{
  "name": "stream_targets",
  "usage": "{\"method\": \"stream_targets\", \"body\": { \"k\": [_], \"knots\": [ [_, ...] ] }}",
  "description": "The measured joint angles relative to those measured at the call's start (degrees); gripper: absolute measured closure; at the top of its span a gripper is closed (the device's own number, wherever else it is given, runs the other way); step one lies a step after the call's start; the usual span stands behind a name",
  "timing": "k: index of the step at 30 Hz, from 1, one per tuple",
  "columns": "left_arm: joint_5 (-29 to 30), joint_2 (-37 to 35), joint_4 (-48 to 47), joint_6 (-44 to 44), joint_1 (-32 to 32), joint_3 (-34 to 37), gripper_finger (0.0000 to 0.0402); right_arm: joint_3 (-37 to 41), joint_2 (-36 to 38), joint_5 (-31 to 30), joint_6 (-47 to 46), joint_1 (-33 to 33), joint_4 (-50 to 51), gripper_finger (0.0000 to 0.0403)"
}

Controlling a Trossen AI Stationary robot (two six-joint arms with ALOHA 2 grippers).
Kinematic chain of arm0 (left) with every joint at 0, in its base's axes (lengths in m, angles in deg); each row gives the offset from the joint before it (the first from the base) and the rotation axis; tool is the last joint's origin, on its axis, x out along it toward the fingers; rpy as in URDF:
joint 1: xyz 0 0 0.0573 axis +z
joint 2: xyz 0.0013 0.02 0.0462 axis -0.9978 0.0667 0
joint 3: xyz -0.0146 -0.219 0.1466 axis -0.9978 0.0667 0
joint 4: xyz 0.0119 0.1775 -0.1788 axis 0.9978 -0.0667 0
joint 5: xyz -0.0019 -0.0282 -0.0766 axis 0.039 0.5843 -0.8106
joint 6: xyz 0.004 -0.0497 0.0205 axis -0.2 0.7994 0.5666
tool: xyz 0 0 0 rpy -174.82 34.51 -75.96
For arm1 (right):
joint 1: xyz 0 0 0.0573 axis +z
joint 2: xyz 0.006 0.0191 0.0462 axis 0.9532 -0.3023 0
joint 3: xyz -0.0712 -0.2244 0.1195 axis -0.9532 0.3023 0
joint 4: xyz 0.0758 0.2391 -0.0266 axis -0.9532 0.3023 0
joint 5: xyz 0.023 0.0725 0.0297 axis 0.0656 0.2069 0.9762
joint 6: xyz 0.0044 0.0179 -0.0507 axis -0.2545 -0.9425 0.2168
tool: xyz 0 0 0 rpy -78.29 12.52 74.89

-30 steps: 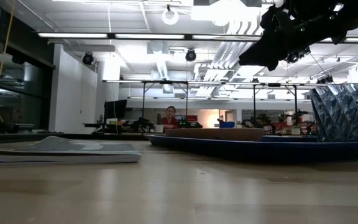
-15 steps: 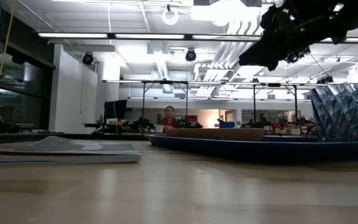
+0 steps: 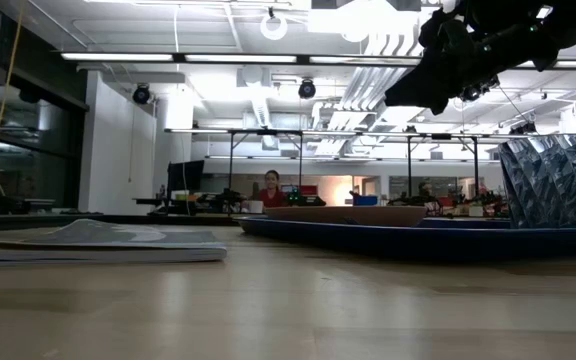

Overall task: Pick and place plate/cup/fork/spoon on tray
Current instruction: Put the yellow spoon on the right side of the iridescent fork on the blue tray

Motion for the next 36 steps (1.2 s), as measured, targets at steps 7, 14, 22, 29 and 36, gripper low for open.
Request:
{"method": "stream_targets", "body": {
  "k": [7,14,22,29,36],
  "knots": [
    [4.0,-7.0,-4.8,-0.6,2.6,-2.2,0.0365,0.0,0.0,0.5,-0.3,0.0,0.2,0.0281],
    [15.1,-15.8,-10.1,-2.5,7.6,-4.5,0.0369,0.0,0.0,7.4,-5.0,0.2,0.8,0.0281],
    [28.6,-21.1,-10.9,-16.2,19.5,-4.7,0.0369,0.0,-4.5,7.7,-13.5,9.2,-11.8,0.0279],
    [37.0,-22.0,-7.0,-25.1,33.3,-4.7,0.0369,-3.2,-9.8,-2.4,-15.8,14.8,-16.9,0.0225],
    [42.5,-21.9,12.0,-36.1,41.2,-4.7,0.0369,-4.2,-18.7,-16.6,-19.5,17.8,-31.7,0.0153]
  ]
}}
